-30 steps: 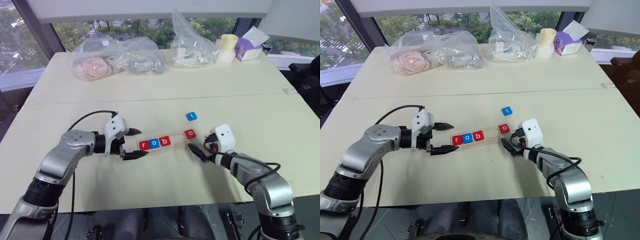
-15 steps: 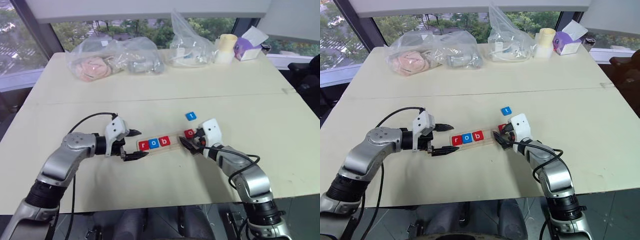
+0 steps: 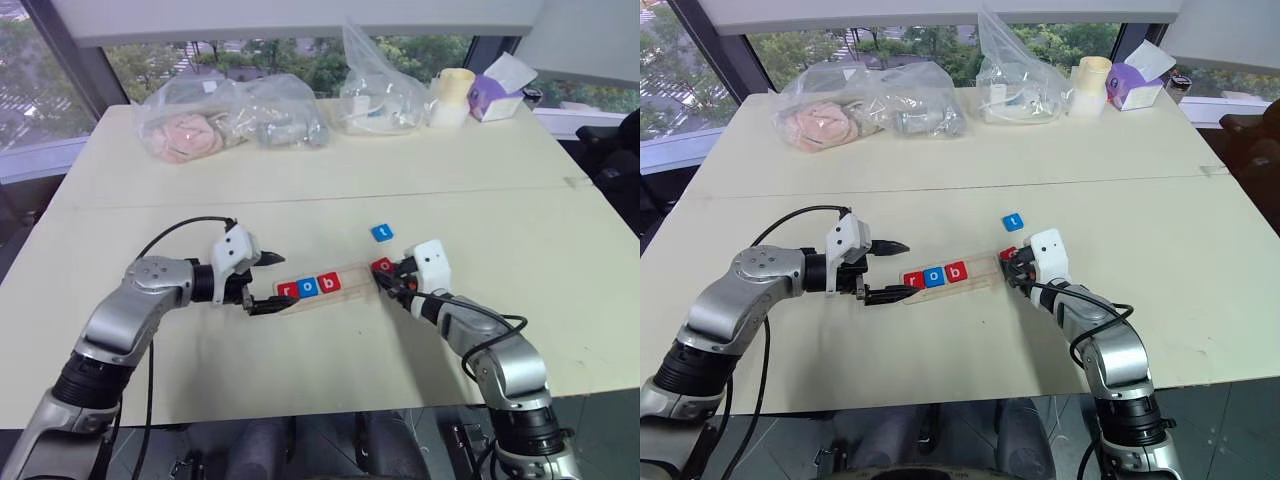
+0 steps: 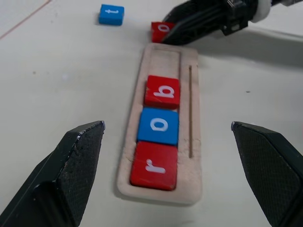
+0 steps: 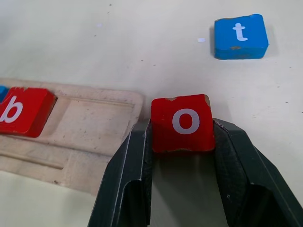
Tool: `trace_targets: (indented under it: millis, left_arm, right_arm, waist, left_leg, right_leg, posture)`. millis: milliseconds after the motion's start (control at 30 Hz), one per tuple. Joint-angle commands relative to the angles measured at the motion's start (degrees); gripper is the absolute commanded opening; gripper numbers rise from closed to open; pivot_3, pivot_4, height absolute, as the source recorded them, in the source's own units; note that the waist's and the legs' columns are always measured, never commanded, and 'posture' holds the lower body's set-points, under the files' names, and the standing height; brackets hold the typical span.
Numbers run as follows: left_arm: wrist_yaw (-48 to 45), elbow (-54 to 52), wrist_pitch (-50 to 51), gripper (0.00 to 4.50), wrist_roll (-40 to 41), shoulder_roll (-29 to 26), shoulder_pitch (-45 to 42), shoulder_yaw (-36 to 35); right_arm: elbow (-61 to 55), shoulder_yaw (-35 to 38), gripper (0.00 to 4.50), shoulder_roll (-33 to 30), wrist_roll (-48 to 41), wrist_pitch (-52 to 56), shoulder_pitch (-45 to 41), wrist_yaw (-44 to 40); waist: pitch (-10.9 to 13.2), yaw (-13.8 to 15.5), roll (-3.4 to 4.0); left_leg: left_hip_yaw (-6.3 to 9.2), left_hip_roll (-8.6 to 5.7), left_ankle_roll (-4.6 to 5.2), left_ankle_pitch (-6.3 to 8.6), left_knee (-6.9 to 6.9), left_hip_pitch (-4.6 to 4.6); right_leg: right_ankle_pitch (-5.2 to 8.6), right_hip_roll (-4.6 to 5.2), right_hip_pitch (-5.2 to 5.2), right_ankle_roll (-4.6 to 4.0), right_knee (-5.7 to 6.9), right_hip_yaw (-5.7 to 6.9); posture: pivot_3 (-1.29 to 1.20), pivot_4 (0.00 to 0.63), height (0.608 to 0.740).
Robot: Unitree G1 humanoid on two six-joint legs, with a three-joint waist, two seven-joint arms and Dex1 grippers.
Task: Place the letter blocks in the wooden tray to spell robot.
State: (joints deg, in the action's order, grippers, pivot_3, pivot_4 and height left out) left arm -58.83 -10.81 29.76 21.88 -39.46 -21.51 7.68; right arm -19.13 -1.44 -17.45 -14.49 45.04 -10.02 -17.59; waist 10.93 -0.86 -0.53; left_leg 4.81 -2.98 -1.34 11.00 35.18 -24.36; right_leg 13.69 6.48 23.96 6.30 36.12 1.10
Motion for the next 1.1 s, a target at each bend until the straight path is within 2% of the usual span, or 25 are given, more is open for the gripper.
trace_targets:
  millis: [33,200,333,467,600,733,800,833,933,1000,1067,1100]
  left_arm:
    - [-0.6,0.2,0.1,4.5,0.4,-0.7,-2.0,-1.4]
    - [-1.0,-0.3,2.5,4.5,1.1,-1.1,-4.2,-1.5]
    - [-2.1,-6.8,7.6,4.5,4.2,-2.6,-3.7,-1.1]
    - [-1.4,-12.8,10.2,4.5,5.7,-4.1,-1.7,-1.0]
    - [-0.5,-10.8,9.5,4.5,4.7,-2.4,-3.3,0.5]
    - [-1.3,-9.5,8.5,4.5,4.7,-1.5,-3.7,1.4]
    - [-1.8,-9.0,8.0,4.5,4.6,-1.4,-3.7,1.7]
    - [-2.1,-8.6,7.6,4.5,4.4,-1.5,-3.6,1.8]
    - [-2.9,-7.7,6.5,4.5,4.2,-2.3,-3.0,1.6]
    - [-3.4,-7.7,6.3,4.5,4.2,-2.8,-2.6,1.5]
    - [-5.2,-8.1,6.8,4.5,5.0,-4.3,-1.9,1.2]
    - [-7.9,-9.2,7.4,4.5,6.2,-6.4,-1.0,1.1]
  right_arm:
    - [-4.1,1.7,1.15,0.7,-2.1,-0.1,0.3,-0.3]
    - [-10.1,6.4,1.15,1.9,-4.0,2.7,1.4,3.1]
    - [-18.3,9.6,1.15,3.9,-5.9,10.1,4.6,7.5]
    - [-25.3,12.1,1.15,8.7,-6.1,20.2,6.8,14.1]
    - [-31.3,10.2,1.15,13.7,-4.9,27.7,10.0,19.3]
    - [-31.6,10.3,1.15,15.9,-4.8,29.5,10.9,19.9]
    - [-31.1,10.5,2.26,15.4,-4.7,30.8,10.7,19.5]
    - [-30.9,10.4,2.66,14.8,-4.7,31.0,10.5,19.2]
    - [-30.0,10.9,4.23,9.9,-4.9,27.2,9.8,15.6]
    - [-29.1,11.4,4.23,6.5,-4.9,23.5,9.6,12.9]
    - [-26.9,11.8,4.23,-0.5,-6.7,16.0,9.9,3.9]
    - [-25.3,12.0,4.23,-6.5,-8.5,11.7,10.9,-4.8]
  waist:
    - [0.0,0.1,0.0]
    - [0.0,0.2,0.0]
    - [0.0,0.2,0.0]
    - [0.0,0.0,0.01]
    - [0.0,0.3,0.02]
    - [0.0,0.2,0.02]
    - [0.0,0.2,0.02]
    - [0.0,0.1,0.02]
    - [0.0,0.1,0.03]
    - [0.0,0.1,0.03]
    - [0.0,0.1,0.02]
    - [0.0,0.0,0.02]
  left_leg:
    - [0.0,0.0,0.0,0.0,0.0,0.0]
    - [0.0,0.0,0.0,0.0,0.01,-0.02]
    - [0.04,0.0,0.0,0.0,0.0,-0.04]
    - [0.0,0.03,0.0,0.01,-0.1,-0.04]
    - [0.03,0.08,-0.01,0.0,-0.06,-0.03]
    - [-0.02,0.07,-0.01,0.01,-0.02,-0.04]
    - [-0.05,0.05,-0.01,0.01,-0.03,-0.05]
    - [-0.05,0.05,-0.01,0.01,-0.05,-0.05]
    - [-0.05,0.05,-0.01,0.01,-0.11,-0.05]
    - [-0.08,0.04,-0.01,0.01,-0.09,-0.06]
    - [-0.08,0.03,-0.01,0.01,-0.07,-0.06]
    - [-0.12,0.03,-0.01,0.01,-0.06,-0.06]
  right_leg:
    - [0.0,0.0,0.0,0.0,0.0,0.0]
    - [-0.01,0.0,0.01,0.02,0.0,-0.01]
    - [0.01,0.01,0.01,0.05,0.0,0.0]
    - [0.03,0.02,0.11,0.06,0.01,-0.11]
    - [0.03,-0.05,0.11,-0.02,0.05,-0.11]
    - [0.02,-0.02,0.11,-0.03,0.0,-0.12]
    - [0.01,0.01,0.11,-0.03,-0.02,-0.14]
    - [0.02,0.01,0.12,-0.03,-0.02,-0.14]
    - [0.02,0.0,0.16,-0.03,-0.01,-0.13]
    - [0.02,0.01,0.16,-0.02,-0.02,-0.14]
    - [0.02,0.01,0.13,-0.02,-0.04,-0.13]
    - [0.03,0.02,0.12,0.0,-0.04,-0.13]
  posture:
    - [0.0,0.15,0.74]
    - [0.0,0.15,0.74]
    - [0.0,0.15,0.74]
    - [0.0,0.15,0.74]
    - [0.0,0.15,0.74]
    - [0.0,0.15,0.74]
    - [0.0,0.15,0.74]
    - [0.0,0.15,0.74]
    - [0.0,0.15,0.74]
    - [0.0,0.15,0.74]
    - [0.0,0.15,0.74]
    - [0.0,0.15,0.74]
